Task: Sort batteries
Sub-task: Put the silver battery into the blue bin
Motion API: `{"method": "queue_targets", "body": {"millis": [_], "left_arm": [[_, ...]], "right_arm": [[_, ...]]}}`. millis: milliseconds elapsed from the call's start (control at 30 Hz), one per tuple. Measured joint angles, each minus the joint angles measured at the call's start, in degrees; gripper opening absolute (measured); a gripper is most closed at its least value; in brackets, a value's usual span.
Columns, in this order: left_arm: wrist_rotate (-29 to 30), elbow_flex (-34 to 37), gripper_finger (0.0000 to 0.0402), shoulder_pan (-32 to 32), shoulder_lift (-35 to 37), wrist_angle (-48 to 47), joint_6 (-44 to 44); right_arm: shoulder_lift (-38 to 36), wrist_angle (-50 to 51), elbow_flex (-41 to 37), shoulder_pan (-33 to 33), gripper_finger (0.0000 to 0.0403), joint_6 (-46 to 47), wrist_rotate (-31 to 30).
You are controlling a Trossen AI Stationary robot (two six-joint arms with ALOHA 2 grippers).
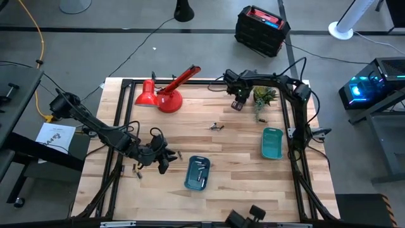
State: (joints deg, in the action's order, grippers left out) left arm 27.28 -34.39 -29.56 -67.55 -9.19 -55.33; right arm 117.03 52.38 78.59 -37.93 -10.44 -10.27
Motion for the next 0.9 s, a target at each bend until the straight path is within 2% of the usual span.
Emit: {"method": "queue_targets", "body": {"millis": [33,200,267,467,600,733,900], "left_arm": [[0.07,0.0,0.0129,0.0,0.0,-0.04,0.67],[0.37,0.0,0.0129,0.11,0.0,-0.92,7.41],[0.42,0.01,0.0129,0.37,0.0,-1.86,8.87],[2.05,0.0,0.0129,1.5,0.02,-5.84,9.03],[2.59,0.0,0.0129,2.3,0.02,-6.0,9.03],[2.59,0.0,0.0129,2.62,0.02,-6.03,9.03],[2.32,0.0,0.0129,2.6,0.02,-5.94,9.03]], "right_arm": [[-0.6,0.65,-0.08,0.62,0.0024,0.02,0.53],[-7.07,4.11,-0.44,4.78,0.0035,3.47,6.6],[-10.83,4.13,-0.36,6.71,0.0022,6.42,9.52],[-20.22,-8.7,-1.5,19.34,0.0021,18.88,25.08],[-20.92,-19.81,-1.65,31.15,0.0029,24.81,25.75],[-17.87,-29.42,-1.65,42.06,0.003,29.53,26.45],[-12.67,-38.53,-1.71,49.97,0.0031,31.73,23.28]]}}
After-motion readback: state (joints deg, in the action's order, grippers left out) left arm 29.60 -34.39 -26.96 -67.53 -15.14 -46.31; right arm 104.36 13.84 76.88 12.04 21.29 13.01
